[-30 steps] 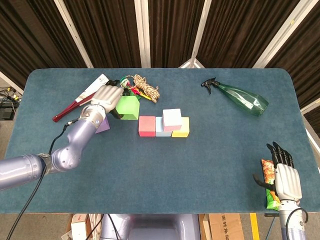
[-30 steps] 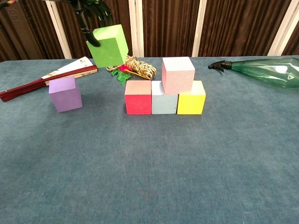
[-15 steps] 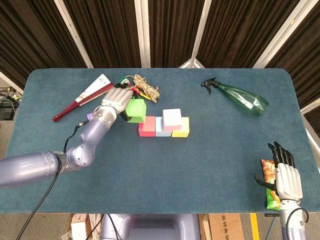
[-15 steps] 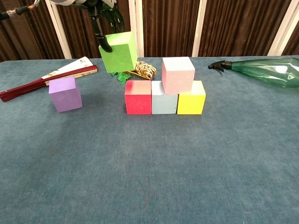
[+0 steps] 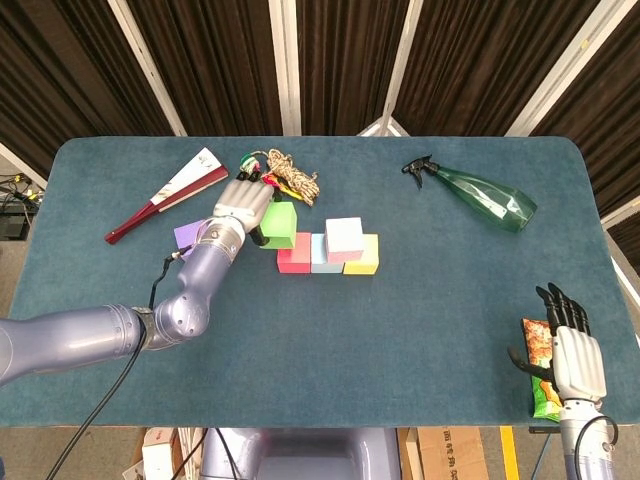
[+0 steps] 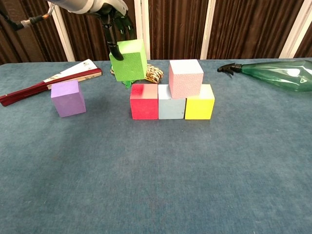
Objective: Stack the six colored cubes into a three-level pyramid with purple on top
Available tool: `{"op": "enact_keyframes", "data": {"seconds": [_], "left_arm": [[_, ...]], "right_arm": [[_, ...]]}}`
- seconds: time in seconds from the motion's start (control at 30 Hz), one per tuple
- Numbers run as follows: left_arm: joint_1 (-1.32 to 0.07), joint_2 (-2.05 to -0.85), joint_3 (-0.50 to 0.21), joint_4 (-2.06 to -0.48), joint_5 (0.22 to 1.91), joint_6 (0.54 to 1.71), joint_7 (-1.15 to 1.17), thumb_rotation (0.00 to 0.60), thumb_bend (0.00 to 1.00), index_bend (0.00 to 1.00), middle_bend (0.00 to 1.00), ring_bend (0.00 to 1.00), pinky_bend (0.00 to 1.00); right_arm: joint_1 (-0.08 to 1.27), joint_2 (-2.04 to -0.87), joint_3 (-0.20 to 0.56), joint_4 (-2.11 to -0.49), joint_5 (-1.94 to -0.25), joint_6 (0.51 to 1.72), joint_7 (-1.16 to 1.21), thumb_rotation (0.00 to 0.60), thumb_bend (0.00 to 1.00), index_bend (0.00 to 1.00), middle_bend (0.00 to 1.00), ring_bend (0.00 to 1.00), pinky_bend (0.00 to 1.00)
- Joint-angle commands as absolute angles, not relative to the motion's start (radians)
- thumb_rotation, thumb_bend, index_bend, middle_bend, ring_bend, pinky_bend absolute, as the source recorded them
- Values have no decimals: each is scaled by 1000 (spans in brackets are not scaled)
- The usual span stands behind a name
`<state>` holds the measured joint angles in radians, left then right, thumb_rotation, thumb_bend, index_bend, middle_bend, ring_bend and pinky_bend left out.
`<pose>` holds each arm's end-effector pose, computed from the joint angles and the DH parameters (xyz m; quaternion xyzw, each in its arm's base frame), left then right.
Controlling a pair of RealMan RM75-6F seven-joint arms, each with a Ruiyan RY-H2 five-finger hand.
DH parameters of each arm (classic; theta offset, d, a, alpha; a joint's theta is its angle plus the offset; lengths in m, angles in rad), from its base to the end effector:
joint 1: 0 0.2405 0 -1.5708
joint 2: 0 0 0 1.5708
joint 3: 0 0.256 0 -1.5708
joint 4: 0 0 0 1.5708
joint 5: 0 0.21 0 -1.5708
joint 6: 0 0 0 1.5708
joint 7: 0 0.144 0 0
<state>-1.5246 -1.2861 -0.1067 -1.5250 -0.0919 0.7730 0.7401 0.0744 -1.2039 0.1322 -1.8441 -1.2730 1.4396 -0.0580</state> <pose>0.0032 0.4424 0.0495 -0.7453 -0.4144 -0.2372 0.4654 -0.2817 -0.1873 0.1271 0.4781 -0.5136 0.4233 0.5731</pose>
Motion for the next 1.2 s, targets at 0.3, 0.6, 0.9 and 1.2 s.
{"op": "enact_keyframes", "data": {"seconds": [0.3,0.6,0.9,1.2], "left_arm": [[-1546,-1321,-122,-1520,-114,792,758,600,297,269,309,0,0],[-1556,-1338,-132,-1515,-142,815,781,600,297,256,299,0,0],[-1554,-1370,-143,-1481,-135,806,794,600,297,244,288,0,0],[-1554,-1383,-146,-1476,-133,808,814,600,297,242,287,0,0]], "right_arm": [[72,-1194,135,-1843,-1275,1436,-35,600,250,109,51,45,0],[71,-1189,134,-1841,-1279,1433,-22,600,250,109,51,45,0],[72,-1192,138,-1837,-1271,1432,-26,600,250,109,51,45,0],[74,-1194,140,-1833,-1268,1431,-28,600,250,109,51,45,0]]}}
